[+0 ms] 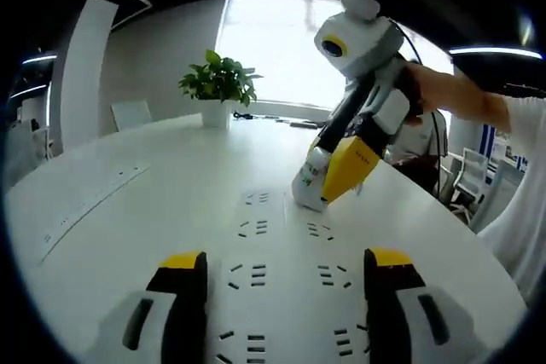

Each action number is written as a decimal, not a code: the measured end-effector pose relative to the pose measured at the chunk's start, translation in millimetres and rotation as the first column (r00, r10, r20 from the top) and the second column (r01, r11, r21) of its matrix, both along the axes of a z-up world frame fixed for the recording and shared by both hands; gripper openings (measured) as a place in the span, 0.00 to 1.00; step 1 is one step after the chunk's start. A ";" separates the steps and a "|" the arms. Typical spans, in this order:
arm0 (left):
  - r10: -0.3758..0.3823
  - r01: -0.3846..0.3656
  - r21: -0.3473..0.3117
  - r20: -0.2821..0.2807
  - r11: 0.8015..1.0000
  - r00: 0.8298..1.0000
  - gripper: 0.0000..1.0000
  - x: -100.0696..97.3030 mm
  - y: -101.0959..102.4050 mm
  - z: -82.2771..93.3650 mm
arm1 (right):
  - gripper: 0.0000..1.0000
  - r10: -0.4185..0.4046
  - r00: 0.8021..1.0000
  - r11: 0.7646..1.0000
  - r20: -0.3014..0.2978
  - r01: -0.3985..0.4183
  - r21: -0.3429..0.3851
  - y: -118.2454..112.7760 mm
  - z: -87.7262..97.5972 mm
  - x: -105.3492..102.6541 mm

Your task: Straighten the power strip on the desk, plug the charger into it

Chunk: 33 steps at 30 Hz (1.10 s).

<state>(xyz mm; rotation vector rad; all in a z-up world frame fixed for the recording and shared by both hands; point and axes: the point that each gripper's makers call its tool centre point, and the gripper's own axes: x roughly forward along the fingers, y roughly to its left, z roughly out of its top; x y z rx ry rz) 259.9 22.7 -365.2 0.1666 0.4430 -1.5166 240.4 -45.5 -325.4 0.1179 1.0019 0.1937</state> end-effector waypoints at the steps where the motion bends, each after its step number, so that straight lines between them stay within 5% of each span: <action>1: 0.004 -0.004 -0.001 0.014 1.000 1.000 0.79 0.3 0.7 0.6 | 0.39 0.019 0.999 1.000 0.025 -0.019 -0.003 -3.8 6.0 0.5; 6: 0.026 -0.023 -0.048 0.053 0.999 0.998 0.80 4.6 -2.7 5.0 | 0.38 0.088 0.985 0.993 0.152 -0.098 0.061 -11.8 35.0 -1.7; 10: 0.046 -0.043 -0.027 0.097 0.999 0.994 0.81 6.8 -0.1 6.6 | 0.39 0.113 0.955 0.986 0.275 -0.142 0.090 -17.6 49.4 -3.4; 15: 0.079 -0.067 -0.080 0.161 0.995 0.984 0.84 -13.3 0.8 33.3 | 0.37 0.127 0.937 0.971 0.326 -0.185 0.154 -24.4 48.5 -9.0; 21: 0.166 -0.141 -0.140 0.185 0.980 0.969 0.85 -32.8 11.9 61.7 | 0.36 0.151 0.891 0.942 0.428 -0.261 0.213 -18.8 55.4 -6.9; 29: 0.291 -0.260 -0.165 0.206 0.952 0.935 0.85 -65.7 43.3 64.0 | 0.32 0.248 0.784 0.905 0.569 -0.397 0.153 -5.6 65.3 -15.8; 33: 0.362 -0.328 -0.187 0.199 0.926 0.911 0.83 -80.4 65.3 64.6 | 0.32 0.273 0.746 0.896 0.607 -0.427 0.122 -3.1 70.8 -21.3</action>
